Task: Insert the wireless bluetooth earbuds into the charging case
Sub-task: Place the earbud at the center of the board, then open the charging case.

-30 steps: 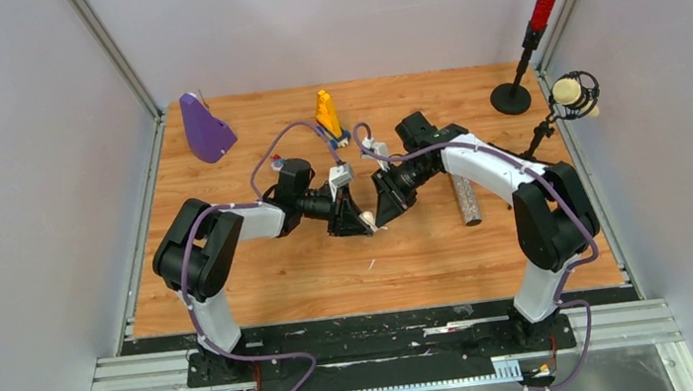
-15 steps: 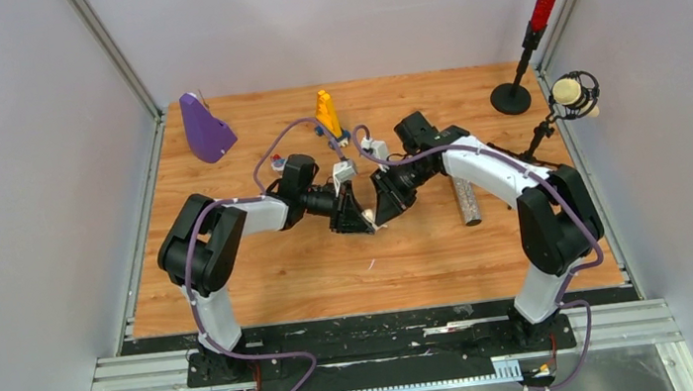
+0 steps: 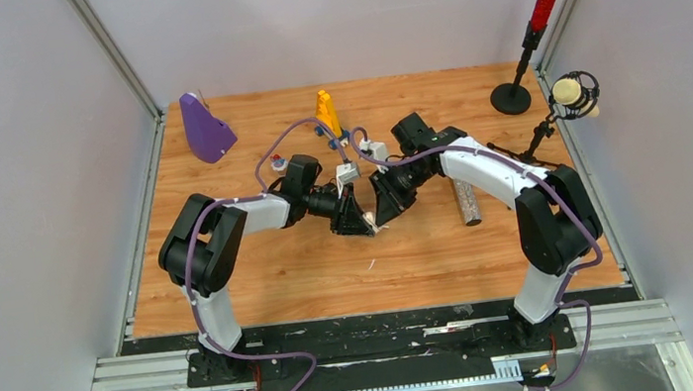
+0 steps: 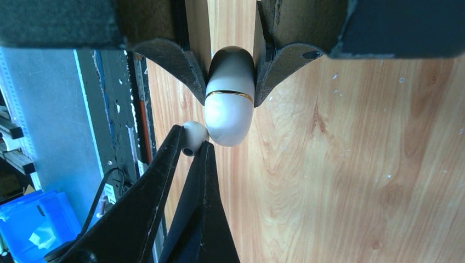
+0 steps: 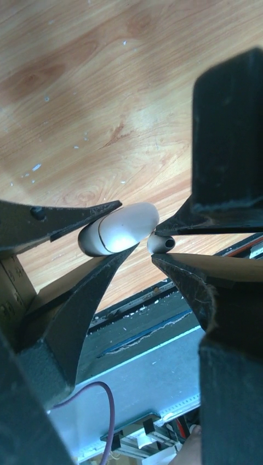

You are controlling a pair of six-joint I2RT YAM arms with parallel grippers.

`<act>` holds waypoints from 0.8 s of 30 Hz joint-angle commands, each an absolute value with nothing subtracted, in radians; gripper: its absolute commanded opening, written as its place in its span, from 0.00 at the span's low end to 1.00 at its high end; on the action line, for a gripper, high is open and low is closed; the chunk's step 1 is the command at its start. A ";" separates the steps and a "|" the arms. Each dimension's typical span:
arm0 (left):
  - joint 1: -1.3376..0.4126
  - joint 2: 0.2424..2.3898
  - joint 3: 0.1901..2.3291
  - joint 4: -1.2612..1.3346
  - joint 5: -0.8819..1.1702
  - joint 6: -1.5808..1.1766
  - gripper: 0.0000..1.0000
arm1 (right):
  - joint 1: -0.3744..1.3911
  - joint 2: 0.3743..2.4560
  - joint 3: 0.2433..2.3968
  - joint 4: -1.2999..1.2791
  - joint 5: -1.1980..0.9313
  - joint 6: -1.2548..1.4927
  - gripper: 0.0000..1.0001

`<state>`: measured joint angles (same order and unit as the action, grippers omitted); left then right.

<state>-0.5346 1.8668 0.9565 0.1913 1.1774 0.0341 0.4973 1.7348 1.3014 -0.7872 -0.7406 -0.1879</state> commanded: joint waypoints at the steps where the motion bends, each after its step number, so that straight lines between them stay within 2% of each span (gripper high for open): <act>1: -0.560 1.849 0.987 0.165 1.291 0.056 0.00 | 0.486 1.762 1.324 -0.676 -0.580 -0.194 0.02; 16: -0.559 1.871 1.022 0.069 1.296 0.112 0.00 | 0.475 1.769 1.314 -0.663 -0.446 -0.178 0.02; 18: -0.560 1.873 1.026 0.060 1.295 0.121 0.00 | 0.468 1.787 1.310 -0.668 -0.453 -0.177 0.07; 22: -0.560 1.869 1.024 0.060 1.289 0.130 0.00 | 0.442 1.793 1.308 -0.679 -0.516 -0.172 0.29; 24: -0.560 1.868 1.023 0.060 1.291 0.133 0.00 | 0.412 1.780 1.313 -0.686 -0.581 -0.173 0.36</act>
<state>-0.5602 1.8683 0.9974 0.0750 1.2598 0.0975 0.4557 1.7927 1.3010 -0.6975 -0.4892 -0.1799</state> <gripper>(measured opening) 0.356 0.308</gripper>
